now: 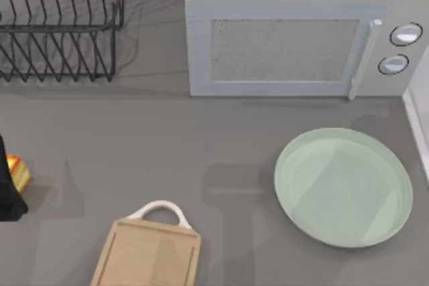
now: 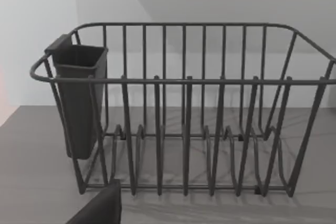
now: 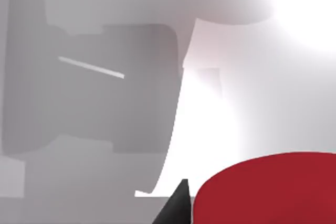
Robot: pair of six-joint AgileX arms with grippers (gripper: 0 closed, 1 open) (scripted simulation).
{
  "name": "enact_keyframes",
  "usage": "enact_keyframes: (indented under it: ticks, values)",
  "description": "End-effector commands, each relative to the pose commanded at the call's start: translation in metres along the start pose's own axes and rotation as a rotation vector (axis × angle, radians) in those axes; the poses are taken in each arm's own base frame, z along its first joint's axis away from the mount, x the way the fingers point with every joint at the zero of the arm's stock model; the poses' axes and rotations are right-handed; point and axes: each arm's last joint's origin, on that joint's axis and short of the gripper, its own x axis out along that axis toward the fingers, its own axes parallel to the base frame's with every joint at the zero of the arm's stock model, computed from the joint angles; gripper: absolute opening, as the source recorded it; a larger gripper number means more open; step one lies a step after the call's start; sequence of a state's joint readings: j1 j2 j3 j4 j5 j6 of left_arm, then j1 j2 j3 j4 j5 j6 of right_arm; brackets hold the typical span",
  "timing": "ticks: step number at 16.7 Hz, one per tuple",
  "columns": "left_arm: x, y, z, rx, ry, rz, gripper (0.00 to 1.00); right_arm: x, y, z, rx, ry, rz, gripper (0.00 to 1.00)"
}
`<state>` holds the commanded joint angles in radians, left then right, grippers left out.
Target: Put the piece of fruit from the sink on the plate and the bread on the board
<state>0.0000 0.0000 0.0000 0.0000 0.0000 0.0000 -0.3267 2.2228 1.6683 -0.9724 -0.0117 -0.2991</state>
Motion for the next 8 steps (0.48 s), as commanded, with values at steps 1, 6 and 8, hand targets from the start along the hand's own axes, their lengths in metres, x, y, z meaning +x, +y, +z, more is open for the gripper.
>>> enact_keyframes:
  ticks: [1,6,8]
  values:
    - [0.000,0.000,0.000,0.000,0.000,0.000,1.00,-0.005,0.001,0.001,0.000,-0.011,-0.004,0.00]
    - [0.000,0.000,0.000,0.000,0.000,0.000,1.00,-0.030,0.036,-0.006,0.012,0.006,-0.001,0.00]
    - [0.000,0.000,0.000,0.000,0.000,0.000,1.00,-0.037,0.059,-0.015,0.018,0.046,0.006,0.00]
